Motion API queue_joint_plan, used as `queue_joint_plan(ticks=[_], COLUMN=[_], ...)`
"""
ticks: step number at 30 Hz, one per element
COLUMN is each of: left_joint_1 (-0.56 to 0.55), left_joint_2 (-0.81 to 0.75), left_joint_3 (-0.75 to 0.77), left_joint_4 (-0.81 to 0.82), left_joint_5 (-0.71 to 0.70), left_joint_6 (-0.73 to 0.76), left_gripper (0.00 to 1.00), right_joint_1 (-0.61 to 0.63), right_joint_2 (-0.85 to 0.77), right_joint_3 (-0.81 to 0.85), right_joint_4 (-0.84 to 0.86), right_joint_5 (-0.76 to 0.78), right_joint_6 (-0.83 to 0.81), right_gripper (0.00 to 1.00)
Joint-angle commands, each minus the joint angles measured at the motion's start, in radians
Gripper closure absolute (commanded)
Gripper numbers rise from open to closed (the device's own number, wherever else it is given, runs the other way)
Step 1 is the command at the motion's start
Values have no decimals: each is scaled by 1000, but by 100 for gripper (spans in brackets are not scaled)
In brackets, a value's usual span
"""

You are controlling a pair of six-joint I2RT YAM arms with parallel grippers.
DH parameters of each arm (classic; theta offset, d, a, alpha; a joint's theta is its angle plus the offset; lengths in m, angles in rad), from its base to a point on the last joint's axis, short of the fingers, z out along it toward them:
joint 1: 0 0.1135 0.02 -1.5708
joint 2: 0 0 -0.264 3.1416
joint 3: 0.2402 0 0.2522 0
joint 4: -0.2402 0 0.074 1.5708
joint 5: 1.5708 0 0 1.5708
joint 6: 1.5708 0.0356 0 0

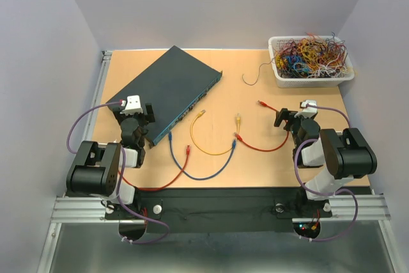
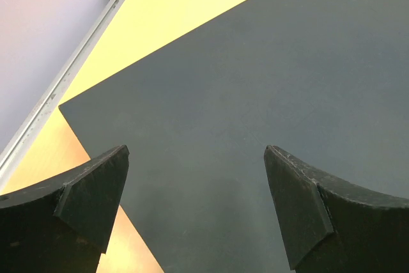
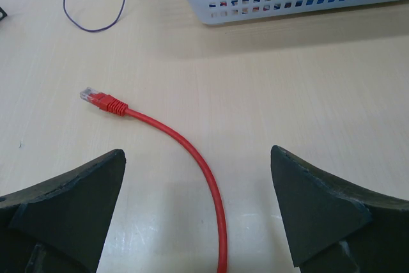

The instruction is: Insert the plug into the switch port

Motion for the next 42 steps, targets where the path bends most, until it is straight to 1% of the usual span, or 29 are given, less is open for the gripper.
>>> queue_joint_plan(ticks=[1,11,14,15,16,17,18,19,21,22,23,24,25,26,27,28,29,31,32,33,34,35,36,37,38,39,40,41,42], left_joint_1=[2,2,2,2,2,2,2,2,2,2,2,2,2,2,2,2,2,2,2,2,2,2,2,2,4,4,2,4,4], left_joint_2=[-6,-6,-5,-5,-5,-6,-5,-5,-5,-5,-5,-5,-6,-6,-6,-6,-5,-6,-5,-6,-6,-6,-6,-5,-5,-5,-6,-5,-6], left_joint_3=[-9,-7,-7,-9,-7,-9,-7,-9,-7,-7,-7,-7,-9,-9,-7,-7,-7,-7,-6,-7,-7,-7,-7,-6,-7,-7,-7,-7,-7], left_joint_4=[276,276,276,276,276,276,277,276,277,276,276,276,276,276,276,276,276,276,276,276,274,277,276,276,276,274,276,276,276], left_joint_5=[-15,-15,-15,-15,-15,-15,-15,-15,-15,-15,-15,-15,-16,-13,-15,-13,-15,-15,-13,-13,-13,-15,-13,-13,-15,-13,-15,-13,-13], left_joint_6=[2,2,1,2,2,4,2,2,2,1,2,2,2,2,2,1,2,1,2,1,2,2,1,2,1,2,1,2,1], left_gripper=[1,1,1,1,1,1,1,1,1,1,1,1,1,1,1,1,1,1,1,1,1,1,1,1,1,1,1,1,1], right_joint_1=[-3,-3,-3,24,40,49,63,70,101,100,101,103,103,101,103,103,101,103,103,130,159,203,331,410,488,612,662,708,750], right_joint_2=[-4,-2,-8,-16,-26,-68,-95,-120,-195,-232,-267,-342,-377,-410,-463,-480,-488,-453,-435,-419,-412,-428,-442,-456,-459,-445,-427,-362,-326], right_joint_3=[18,19,18,15,15,30,56,123,180,202,229,237,239,230,230,231,222,208,217,231,255,277,317,338,355,374,427,453,487], right_joint_4=[45,45,45,45,42,2,-71,-216,-330,-424,-461,-486,-507,-507,-501,-501,-474,-440,-441,-447,-537,-611,-688,-754,-841,-877,-945,-973,-1001], right_joint_5=[-3,-5,16,129,192,251,253,250,277,271,172,99,31,-131,-226,-309,-407,-469,-515,-581,-570,-456,-365,-265,-88,-22,31,123,163], right_joint_6=[-14,-12,-9,-3,6,5,-2,-20,-28,65,101,124,220,280,360,400,466,628,656,669,641,603,553,502,421,393,367,359,348], right_gripper=[0,0,0,0,0,0,0,0,0,0,0,0,0,0,0,0,0,0,0,0,0,0,0,0,0,0,0,0,0])
